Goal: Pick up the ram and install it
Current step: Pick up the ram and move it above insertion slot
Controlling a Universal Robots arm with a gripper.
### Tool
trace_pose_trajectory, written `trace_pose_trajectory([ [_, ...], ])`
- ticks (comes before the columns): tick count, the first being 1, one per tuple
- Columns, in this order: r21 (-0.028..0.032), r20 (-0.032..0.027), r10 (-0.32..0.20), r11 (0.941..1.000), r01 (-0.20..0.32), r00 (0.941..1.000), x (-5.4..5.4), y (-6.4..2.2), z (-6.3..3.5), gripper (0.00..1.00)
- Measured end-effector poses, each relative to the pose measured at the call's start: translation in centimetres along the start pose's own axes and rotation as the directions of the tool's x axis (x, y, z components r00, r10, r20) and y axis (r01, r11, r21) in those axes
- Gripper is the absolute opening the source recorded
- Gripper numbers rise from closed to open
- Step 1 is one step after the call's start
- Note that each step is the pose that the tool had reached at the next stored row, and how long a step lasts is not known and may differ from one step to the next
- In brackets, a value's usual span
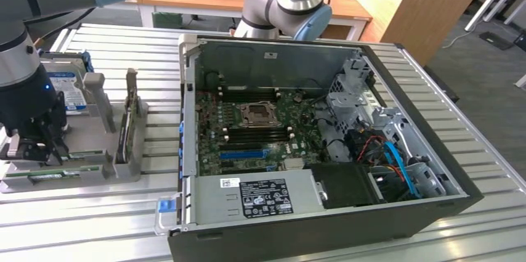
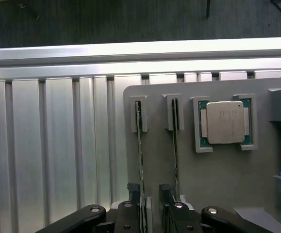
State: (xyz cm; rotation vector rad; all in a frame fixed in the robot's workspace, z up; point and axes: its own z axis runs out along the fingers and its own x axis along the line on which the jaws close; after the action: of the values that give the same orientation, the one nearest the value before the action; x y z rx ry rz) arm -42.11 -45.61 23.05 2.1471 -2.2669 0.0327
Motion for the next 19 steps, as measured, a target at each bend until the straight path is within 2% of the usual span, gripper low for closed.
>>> trace_pose_trajectory([
  [3, 0.0000, 0.0000, 0.000, 1.0000, 0.000, 1.0000, 0.0, 0.00, 0.35, 0.30],
  [11, 0.0002, 0.0002, 0.000, 1.0000, 0.000, 1.0000, 0.0, -0.01, 0.52, 0.30],
  [19, 0.0000, 0.0000, 0.000, 1.0000, 0.000, 1.0000, 0.0, 0.00, 1.51, 0.30],
])
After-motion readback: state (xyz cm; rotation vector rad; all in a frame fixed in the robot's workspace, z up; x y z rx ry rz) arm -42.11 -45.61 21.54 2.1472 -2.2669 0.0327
